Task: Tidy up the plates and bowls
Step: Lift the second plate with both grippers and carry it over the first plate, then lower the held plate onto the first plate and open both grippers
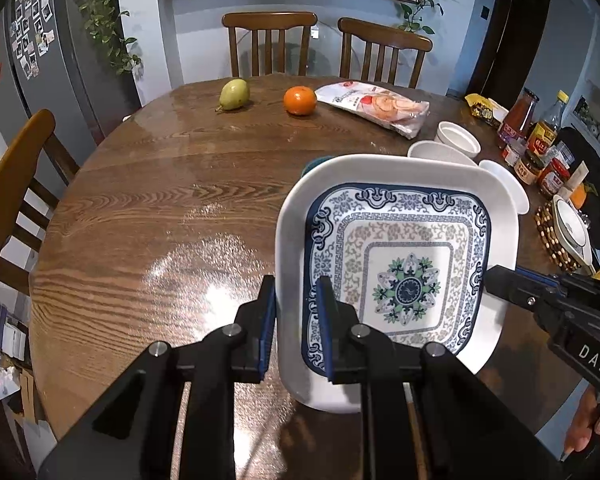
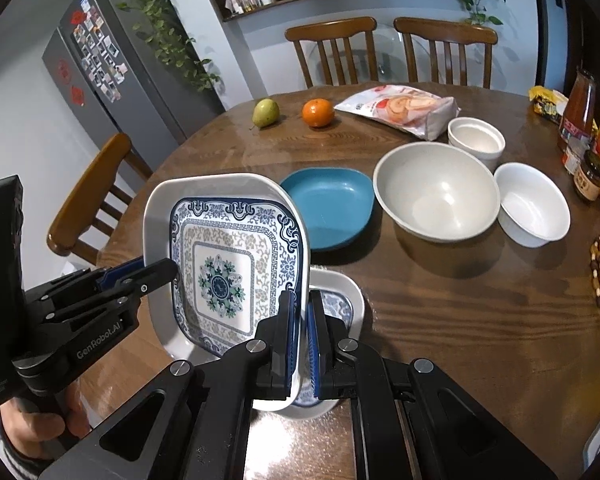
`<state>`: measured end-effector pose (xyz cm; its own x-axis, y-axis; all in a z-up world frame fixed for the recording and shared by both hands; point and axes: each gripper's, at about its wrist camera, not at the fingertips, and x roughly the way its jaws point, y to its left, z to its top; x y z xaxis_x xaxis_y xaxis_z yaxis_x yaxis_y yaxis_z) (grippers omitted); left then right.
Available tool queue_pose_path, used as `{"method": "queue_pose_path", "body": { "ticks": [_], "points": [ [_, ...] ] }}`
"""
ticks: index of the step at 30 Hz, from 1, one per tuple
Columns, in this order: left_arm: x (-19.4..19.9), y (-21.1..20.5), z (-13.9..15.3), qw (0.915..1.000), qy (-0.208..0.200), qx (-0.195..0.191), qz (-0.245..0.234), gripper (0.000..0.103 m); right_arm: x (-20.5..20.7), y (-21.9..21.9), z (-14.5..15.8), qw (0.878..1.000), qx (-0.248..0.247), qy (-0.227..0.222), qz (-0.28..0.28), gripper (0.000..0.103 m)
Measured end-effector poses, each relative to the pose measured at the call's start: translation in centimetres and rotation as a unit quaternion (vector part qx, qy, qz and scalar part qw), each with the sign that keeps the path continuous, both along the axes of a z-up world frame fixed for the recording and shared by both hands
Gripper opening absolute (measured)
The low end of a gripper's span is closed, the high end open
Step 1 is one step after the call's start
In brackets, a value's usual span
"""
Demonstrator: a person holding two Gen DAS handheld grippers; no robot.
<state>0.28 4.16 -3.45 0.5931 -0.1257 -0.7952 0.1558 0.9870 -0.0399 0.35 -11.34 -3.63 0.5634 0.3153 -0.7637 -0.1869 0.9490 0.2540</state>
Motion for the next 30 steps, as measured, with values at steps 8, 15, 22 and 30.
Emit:
{"method": "queue_pose_path", "body": {
  "ticks": [8,15,22,30],
  "points": [
    [-0.6,-0.3,-0.9,0.9999,0.012,0.000,0.004,0.016,-0.5,-0.6,-0.9,1.000,0.001,0.012,0.005,0.008],
    [-0.4,-0.5,-2.2,0.9994,0.033,0.002,0.003,0.016,-0.5,-0.7,-1.9,1.000,0.002,0.027,0.006,0.008],
    [0.5,-0.6,-3.9,0.9981,0.061,0.007,0.001,0.016,-0.1,-0.7,-3.7,0.999,0.007,0.053,0.003,0.008],
    [1.6,-0.8,-5.0,0.9970,0.075,0.012,-0.011,0.016,0.9,-1.0,-5.5,0.997,0.011,0.081,-0.012,0.008]
  ]
}}
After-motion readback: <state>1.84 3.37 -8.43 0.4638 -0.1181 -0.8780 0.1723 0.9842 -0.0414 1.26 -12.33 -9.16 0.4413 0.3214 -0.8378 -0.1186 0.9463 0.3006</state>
